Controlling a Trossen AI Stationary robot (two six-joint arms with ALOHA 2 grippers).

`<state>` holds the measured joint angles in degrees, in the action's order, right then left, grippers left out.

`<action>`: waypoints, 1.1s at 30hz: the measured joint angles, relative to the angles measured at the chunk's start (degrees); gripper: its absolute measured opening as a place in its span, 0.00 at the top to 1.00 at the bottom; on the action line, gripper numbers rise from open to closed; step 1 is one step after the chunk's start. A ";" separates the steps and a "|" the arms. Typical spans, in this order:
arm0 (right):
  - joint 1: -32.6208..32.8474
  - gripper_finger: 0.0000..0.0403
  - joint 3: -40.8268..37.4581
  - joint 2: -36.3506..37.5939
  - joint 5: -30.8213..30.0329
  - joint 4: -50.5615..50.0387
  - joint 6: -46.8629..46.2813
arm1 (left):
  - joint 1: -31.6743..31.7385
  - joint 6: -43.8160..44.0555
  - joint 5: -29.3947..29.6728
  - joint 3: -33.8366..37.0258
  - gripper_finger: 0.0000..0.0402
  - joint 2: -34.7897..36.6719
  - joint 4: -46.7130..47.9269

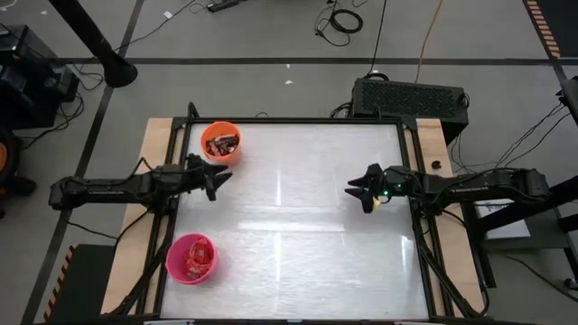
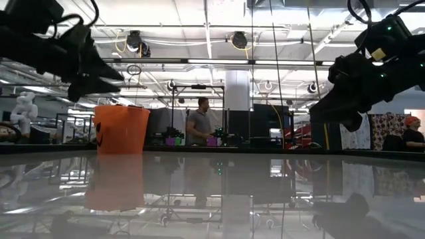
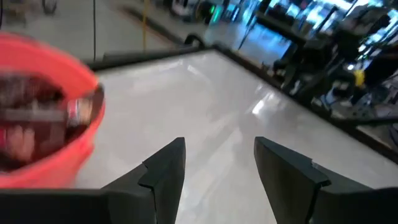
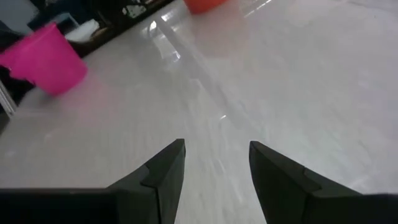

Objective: Sort candy by brand, put in halloween buckets
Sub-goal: Return to Home Position

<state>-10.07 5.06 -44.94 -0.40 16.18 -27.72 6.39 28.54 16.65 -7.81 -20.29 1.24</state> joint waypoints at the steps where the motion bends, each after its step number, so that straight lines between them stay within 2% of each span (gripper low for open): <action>1: -0.06 0.58 0.00 -0.06 -0.04 -0.06 1.82 | 0.00 -1.27 0.09 -0.01 0.50 0.01 -1.18; 5: -0.07 0.58 0.00 -0.05 0.45 1.45 2.12 | 0.00 -7.62 1.09 -0.02 0.51 2.04 -4.22; 11: 0.00 0.58 0.00 1.16 0.52 4.10 3.28 | 0.00 -15.32 -0.11 -0.02 0.53 7.56 -2.33; 13: 0.02 0.58 -0.54 2.32 0.59 4.27 4.72 | 0.00 -16.36 -0.61 -0.02 0.54 9.34 -1.17; 18: 0.02 0.58 -3.93 7.82 0.68 4.80 5.93 | 0.00 -17.27 -6.18 -0.02 0.55 15.07 1.45; 22: 0.02 0.58 -4.32 12.28 0.41 2.43 6.47 | 0.01 -17.34 -6.69 -0.04 0.55 20.11 7.23; 24: 0.02 0.58 -4.17 13.88 0.39 0.61 8.24 | 0.01 -17.41 -6.95 0.14 0.55 20.23 7.70; 29: -0.04 0.58 -4.26 14.73 0.28 -6.33 6.33 | 0.00 -17.42 -10.58 4.90 0.55 20.20 0.32; 33: -0.04 0.58 -4.26 14.55 0.29 -8.51 8.91 | 0.12 -17.31 -8.15 7.39 0.55 19.56 -4.09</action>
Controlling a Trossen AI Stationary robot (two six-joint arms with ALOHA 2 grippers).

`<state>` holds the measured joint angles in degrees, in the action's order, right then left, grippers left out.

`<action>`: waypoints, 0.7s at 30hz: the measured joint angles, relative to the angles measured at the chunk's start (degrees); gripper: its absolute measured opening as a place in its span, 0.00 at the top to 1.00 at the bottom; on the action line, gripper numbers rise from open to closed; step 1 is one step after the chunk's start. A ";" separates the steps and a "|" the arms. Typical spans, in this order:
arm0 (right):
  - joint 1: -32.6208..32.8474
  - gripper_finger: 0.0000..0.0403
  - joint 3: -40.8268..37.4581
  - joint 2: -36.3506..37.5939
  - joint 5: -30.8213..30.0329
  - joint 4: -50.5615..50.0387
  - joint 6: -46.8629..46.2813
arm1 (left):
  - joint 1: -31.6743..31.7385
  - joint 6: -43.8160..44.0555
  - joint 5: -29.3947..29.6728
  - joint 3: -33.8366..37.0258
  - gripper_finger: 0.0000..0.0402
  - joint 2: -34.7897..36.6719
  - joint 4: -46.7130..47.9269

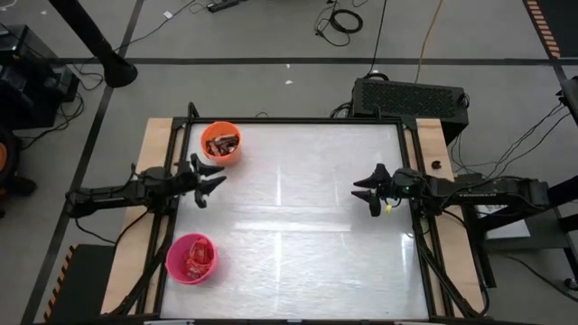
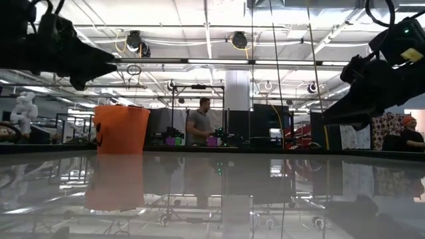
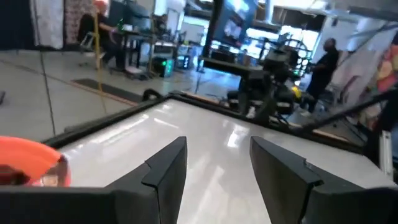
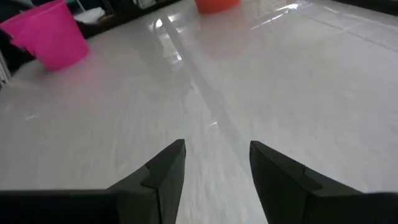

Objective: Sort candy by brand, put in halloween buckets
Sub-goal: Return to Home Position

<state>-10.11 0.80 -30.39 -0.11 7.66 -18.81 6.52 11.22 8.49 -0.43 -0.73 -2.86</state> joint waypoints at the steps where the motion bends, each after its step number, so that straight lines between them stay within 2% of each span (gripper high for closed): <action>1: 0.00 0.58 0.00 0.00 0.05 -0.02 0.04 | -0.01 0.40 0.19 0.00 0.55 -0.61 -0.29; 5: -0.02 0.58 0.00 0.00 0.08 0.46 0.02 | -0.06 0.35 -3.94 0.00 0.55 -0.60 -0.63; 21: -0.02 0.58 0.02 0.00 0.14 0.68 0.02 | -0.06 0.33 -4.03 0.04 0.55 -0.64 -0.48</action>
